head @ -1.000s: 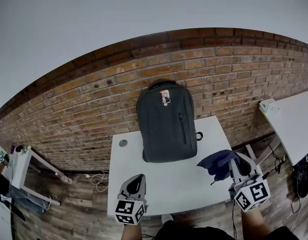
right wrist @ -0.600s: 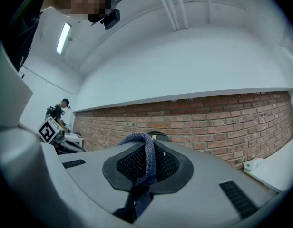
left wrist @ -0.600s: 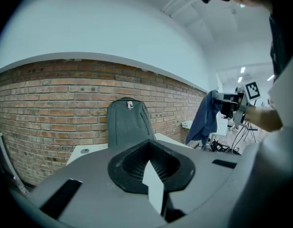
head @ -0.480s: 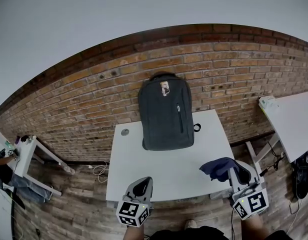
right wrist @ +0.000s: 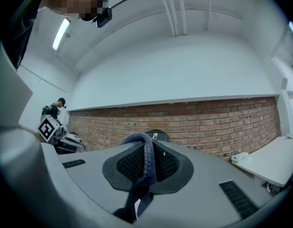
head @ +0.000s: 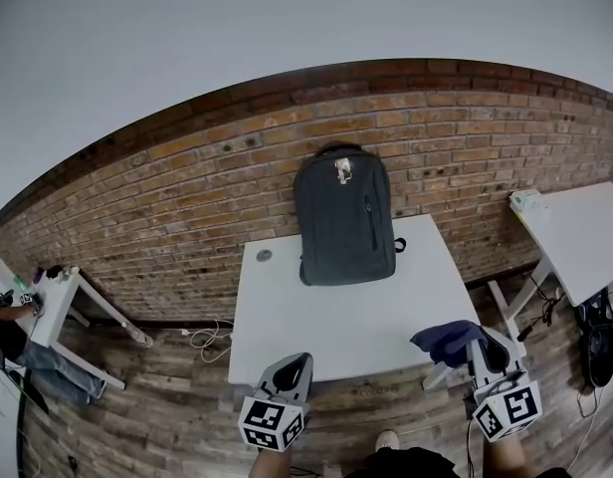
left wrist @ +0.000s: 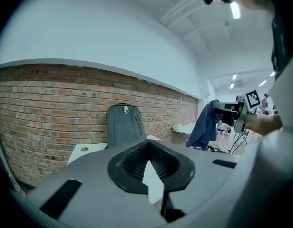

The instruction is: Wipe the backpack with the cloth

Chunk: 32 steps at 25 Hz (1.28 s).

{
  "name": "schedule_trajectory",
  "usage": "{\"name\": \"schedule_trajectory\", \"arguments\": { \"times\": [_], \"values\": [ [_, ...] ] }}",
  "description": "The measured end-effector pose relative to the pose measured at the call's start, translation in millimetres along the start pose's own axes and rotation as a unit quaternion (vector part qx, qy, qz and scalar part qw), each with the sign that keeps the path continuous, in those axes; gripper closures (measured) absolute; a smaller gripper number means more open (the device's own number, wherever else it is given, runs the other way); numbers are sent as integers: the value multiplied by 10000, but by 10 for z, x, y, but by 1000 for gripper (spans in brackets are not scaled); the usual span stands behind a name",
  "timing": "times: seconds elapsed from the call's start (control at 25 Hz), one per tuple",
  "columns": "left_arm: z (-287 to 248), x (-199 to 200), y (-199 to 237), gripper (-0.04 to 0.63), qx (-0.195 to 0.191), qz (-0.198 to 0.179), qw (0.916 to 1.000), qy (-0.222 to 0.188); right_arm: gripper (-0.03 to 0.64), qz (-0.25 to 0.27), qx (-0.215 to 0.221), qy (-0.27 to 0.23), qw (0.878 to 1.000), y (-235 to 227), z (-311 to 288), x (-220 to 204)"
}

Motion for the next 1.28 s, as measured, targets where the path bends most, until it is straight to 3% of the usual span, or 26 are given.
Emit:
{"name": "schedule_trajectory", "arguments": {
  "times": [0.68, 0.92, 1.28],
  "values": [
    [2325, -711, -314, 607, -34, 207, 9995, 216, 588, 204, -124, 85, 9997, 1692, 1555, -285],
    [2651, -813, -443, 607, -143, 307, 9994, 123, 588, 418, -59, 204, 9989, 2090, 1951, -316],
    [2850, -709, -779, 607, -279, 229, 9991, 206, 587, 344, -36, 63, 9994, 2212, 2422, -196]
  ]
}}
Point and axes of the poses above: the fingertips, and each gripper's own axes: z backward along the fingers, y to its left, x out of its top, the point moved 9 cm from there along z, backward along the fingers, and after that the axes turned 15 degrees about -z, right-handed, at the moved point
